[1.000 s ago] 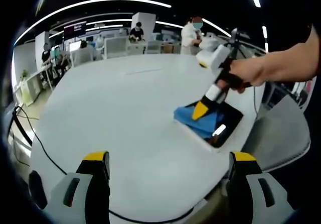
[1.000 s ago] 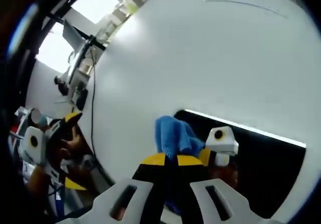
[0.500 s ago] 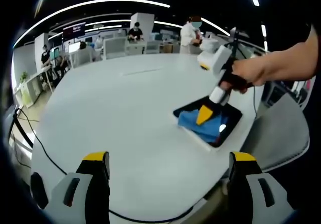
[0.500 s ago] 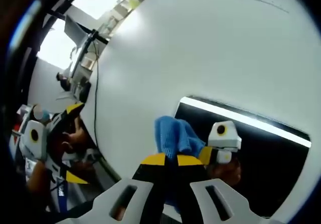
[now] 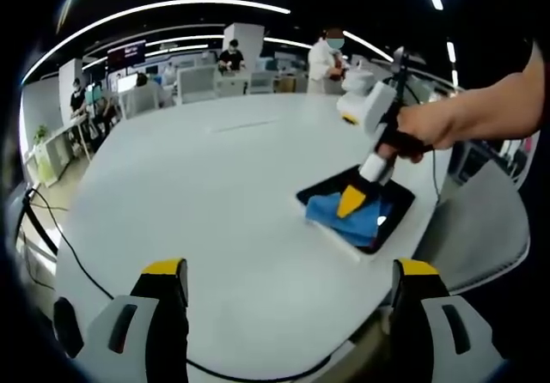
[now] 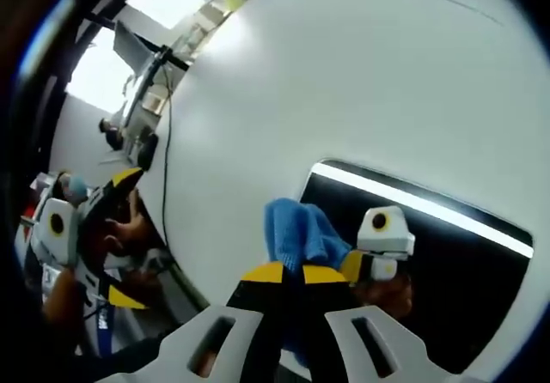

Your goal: Wipe the mirror surface with the cleaning cloth until all visible marks leave the cleaned area.

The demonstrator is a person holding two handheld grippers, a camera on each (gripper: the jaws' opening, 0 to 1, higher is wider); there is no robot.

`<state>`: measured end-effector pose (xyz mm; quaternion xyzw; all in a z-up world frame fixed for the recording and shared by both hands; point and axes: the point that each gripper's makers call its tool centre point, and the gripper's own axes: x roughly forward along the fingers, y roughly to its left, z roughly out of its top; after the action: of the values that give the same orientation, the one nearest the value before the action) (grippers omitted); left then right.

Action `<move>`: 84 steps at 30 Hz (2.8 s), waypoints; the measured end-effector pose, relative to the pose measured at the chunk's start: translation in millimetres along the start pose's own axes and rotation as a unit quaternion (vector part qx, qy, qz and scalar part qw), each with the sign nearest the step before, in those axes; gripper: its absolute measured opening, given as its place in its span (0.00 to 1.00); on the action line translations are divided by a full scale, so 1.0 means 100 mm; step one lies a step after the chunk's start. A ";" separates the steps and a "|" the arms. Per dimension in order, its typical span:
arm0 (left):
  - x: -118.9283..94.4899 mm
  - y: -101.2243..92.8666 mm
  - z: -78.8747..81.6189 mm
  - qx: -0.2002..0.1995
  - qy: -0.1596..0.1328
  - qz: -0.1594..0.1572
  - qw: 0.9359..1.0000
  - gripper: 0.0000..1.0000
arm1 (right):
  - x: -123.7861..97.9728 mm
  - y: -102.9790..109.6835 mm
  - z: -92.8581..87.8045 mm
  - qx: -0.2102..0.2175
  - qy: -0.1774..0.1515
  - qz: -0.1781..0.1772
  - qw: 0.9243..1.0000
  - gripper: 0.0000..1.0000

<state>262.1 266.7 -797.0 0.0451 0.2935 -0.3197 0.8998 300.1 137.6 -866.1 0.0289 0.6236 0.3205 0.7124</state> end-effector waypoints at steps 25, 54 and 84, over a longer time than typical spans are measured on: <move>0.01 -0.09 0.03 -0.009 -0.009 -0.004 1.000 0.99 | -0.16 -0.27 -0.13 0.000 -0.014 -0.020 1.000 0.00; 0.09 -0.12 0.09 -0.004 -0.006 -0.009 1.000 0.99 | -0.43 -0.74 -0.29 0.019 -0.031 -0.036 0.999 0.00; 0.04 -0.19 0.08 0.003 -0.006 -0.008 1.000 0.99 | -0.74 -1.26 -0.51 0.035 -0.037 -0.063 0.997 0.00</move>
<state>257.1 247.6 -790.4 0.0435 0.2871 -0.3279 0.8990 305.9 -16.9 -868.2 0.0265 0.6084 0.2521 0.7521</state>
